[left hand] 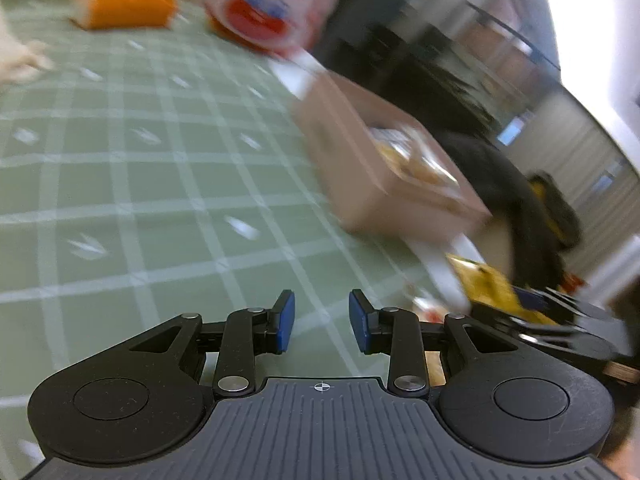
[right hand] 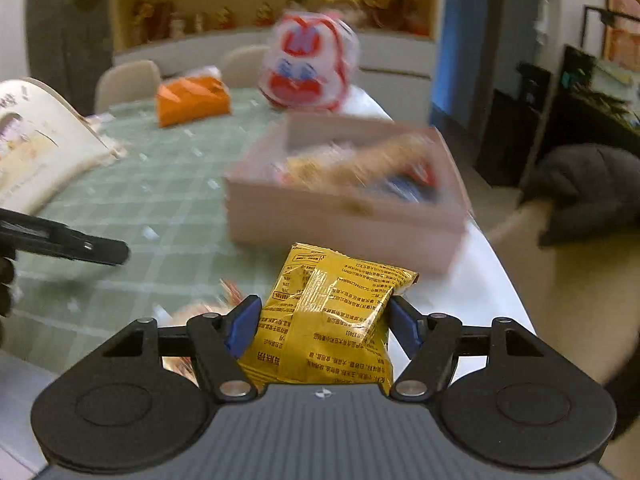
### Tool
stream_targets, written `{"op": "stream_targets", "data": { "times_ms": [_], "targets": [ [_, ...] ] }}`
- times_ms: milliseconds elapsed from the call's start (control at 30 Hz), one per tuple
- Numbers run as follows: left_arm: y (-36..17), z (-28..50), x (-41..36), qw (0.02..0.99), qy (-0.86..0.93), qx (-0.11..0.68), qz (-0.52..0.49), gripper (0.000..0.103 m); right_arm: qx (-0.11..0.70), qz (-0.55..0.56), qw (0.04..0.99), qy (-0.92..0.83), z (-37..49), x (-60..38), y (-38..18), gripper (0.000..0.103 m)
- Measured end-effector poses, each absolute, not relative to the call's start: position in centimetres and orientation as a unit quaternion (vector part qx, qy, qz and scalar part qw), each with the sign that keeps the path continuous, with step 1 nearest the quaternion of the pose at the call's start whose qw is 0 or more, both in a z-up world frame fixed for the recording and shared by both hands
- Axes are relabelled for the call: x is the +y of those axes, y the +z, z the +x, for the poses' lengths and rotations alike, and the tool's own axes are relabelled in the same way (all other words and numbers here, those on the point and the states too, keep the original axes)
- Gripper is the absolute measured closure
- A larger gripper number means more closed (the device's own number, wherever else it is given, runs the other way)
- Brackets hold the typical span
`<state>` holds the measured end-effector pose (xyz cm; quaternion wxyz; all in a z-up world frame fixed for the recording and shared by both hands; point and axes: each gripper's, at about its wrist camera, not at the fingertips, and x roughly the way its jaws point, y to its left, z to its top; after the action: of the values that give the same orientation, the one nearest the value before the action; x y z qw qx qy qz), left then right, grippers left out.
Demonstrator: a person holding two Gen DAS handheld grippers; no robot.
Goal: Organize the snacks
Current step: 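Grasp the round wrapped rice cracker with the left tool while the right holds the yellow bag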
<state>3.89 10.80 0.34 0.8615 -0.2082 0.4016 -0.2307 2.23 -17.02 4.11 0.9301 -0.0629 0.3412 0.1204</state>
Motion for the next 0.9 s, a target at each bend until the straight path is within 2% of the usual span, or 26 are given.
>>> {"op": "stream_targets", "data": {
  "times_ms": [233, 533, 667, 900],
  "targets": [
    [-0.2, 3.2, 9.0, 0.839, -0.287, 0.416, -0.201, 0.069, 0.351, -0.079, 0.928, 0.098, 1.9, -17.0, 1.0, 0.033],
    [-0.3, 3.5, 10.9, 0.826, -0.274, 0.429, -0.243, 0.069, 0.337, -0.089, 0.925, 0.154, 1.7, -13.5, 0.8, 0.033],
    [-0.3, 3.6, 10.8, 0.824, -0.274, 0.433, -0.244, 0.069, 0.34, -0.069, 0.924, 0.159, 1.6, -14.6, 0.8, 0.027],
    [-0.3, 3.8, 10.3, 0.827, -0.274, 0.431, -0.236, 0.071, 0.313, -0.032, 0.933, 0.176, 0.5, -16.0, 1.3, 0.025]
  ]
}}
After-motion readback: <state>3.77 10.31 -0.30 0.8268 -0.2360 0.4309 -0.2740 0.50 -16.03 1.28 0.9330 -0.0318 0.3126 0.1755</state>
